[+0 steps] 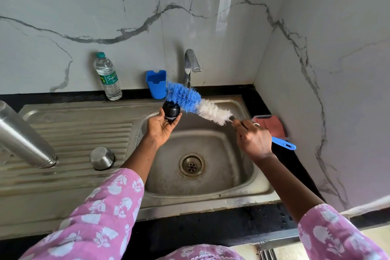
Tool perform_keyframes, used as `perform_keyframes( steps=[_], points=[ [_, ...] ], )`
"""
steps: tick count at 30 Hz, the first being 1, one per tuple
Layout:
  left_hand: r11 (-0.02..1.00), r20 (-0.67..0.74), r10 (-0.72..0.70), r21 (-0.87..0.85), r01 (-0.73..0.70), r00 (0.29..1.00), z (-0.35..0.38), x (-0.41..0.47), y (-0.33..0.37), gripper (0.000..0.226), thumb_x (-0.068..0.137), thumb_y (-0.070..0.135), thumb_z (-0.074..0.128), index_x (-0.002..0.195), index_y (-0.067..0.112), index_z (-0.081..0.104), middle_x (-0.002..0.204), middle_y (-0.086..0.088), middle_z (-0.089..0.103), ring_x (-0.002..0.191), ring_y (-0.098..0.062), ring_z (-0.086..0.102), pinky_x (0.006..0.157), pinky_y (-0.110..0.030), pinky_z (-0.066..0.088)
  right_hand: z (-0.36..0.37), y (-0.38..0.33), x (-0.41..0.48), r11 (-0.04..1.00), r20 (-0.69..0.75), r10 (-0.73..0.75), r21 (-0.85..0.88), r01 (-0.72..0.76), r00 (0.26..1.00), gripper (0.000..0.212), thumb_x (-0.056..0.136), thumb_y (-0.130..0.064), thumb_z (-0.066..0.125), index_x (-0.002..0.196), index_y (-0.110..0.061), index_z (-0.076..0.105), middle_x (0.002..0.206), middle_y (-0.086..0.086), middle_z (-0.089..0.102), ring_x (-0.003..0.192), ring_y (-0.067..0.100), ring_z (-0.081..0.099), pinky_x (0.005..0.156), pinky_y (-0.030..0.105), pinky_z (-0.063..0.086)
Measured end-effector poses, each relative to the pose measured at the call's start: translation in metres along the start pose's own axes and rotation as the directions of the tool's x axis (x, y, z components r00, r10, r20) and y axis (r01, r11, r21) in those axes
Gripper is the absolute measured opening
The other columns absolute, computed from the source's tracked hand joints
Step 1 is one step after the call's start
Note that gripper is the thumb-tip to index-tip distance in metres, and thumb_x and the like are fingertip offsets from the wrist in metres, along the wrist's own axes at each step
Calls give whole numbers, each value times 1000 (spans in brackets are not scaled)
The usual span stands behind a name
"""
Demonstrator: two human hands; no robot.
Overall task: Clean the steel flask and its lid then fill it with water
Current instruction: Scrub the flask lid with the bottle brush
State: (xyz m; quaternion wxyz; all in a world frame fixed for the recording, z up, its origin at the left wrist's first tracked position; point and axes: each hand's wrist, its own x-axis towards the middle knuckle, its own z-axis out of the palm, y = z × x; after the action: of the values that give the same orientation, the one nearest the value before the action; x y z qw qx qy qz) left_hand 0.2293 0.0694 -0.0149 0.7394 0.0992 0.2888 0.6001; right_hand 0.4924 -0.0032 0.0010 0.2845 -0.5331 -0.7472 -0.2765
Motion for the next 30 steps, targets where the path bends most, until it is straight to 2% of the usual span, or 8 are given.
perform_keyframes(
  steps=[3, 7, 11, 16, 20, 23, 26, 30],
  points=[
    [1000, -35, 20, 7, -20, 999, 5, 1, 0, 26, 103, 17, 33, 105, 1, 53, 111, -24, 57, 108, -38, 57, 78, -37, 58, -1, -3, 1, 1000, -4, -16, -22, 16, 1000, 24, 76, -7, 51, 85, -15, 72, 61, 1, 56, 43, 23, 54, 34, 21, 27],
    [998, -91, 67, -14, -68, 994, -2, 4, 6, 23, 103, 16, 34, 102, 3, 53, 108, -21, 58, 124, -37, 47, 93, -43, 45, 2, 8, -10, 998, -22, -55, 34, 55, 998, 26, 80, -8, 47, 86, -12, 72, 63, 2, 58, 44, 25, 55, 33, 24, 34],
    [996, -63, 44, 82, -39, 997, -3, 3, 3, 21, 102, 13, 36, 103, 1, 53, 106, -20, 59, 107, -33, 57, 86, -40, 54, 3, 8, -5, 1000, 8, -21, 16, 21, 1000, 24, 79, -9, 49, 87, -13, 72, 64, 2, 59, 43, 27, 55, 33, 25, 35],
    [986, -82, 79, 154, -65, 994, 0, 6, 1, 16, 100, 9, 39, 102, 4, 54, 102, -19, 60, 94, -31, 60, 81, -40, 55, 2, 0, 1, 999, 7, -42, -20, 42, 999, 21, 73, -4, 59, 86, -14, 72, 63, 1, 58, 43, 24, 54, 34, 21, 30],
    [967, -104, 127, 233, -100, 987, -2, 6, 6, 15, 99, 7, 41, 96, 8, 56, 100, -15, 60, 90, -26, 60, 80, -39, 52, 6, 10, -8, 999, -14, -42, 28, 42, 999, 25, 80, -9, 48, 87, -12, 72, 64, 3, 59, 44, 27, 56, 34, 25, 37],
    [921, -51, 147, 372, -118, 988, -2, 10, 2, 18, 97, 0, 42, 107, 4, 56, 106, -10, 58, 100, -24, 58, 81, -32, 51, 7, 9, -3, 1000, -10, -25, 7, 25, 1000, 26, 78, -10, 48, 87, -13, 72, 63, 2, 59, 44, 27, 55, 33, 25, 36],
    [856, -44, 216, 490, -167, 975, 1, 12, -1, 34, 94, -3, 49, 128, -5, 49, 116, -13, 56, 110, -27, 54, 90, -33, 48, 6, 4, 2, 1000, 0, 24, -17, -24, 1000, 26, 74, -9, 51, 86, -14, 73, 63, 1, 60, 43, 27, 55, 33, 23, 34],
    [703, -42, 345, 673, -229, 937, -1, 16, 5, 46, 86, -8, 60, 131, -4, 49, 112, -12, 58, 104, -24, 56, 78, -22, 53, 8, 2, 1, 992, 23, 122, 11, -122, 992, 28, 72, -10, 46, 81, -16, 72, 60, 3, 59, 40, 28, 53, 32, 22, 34]
  ],
)
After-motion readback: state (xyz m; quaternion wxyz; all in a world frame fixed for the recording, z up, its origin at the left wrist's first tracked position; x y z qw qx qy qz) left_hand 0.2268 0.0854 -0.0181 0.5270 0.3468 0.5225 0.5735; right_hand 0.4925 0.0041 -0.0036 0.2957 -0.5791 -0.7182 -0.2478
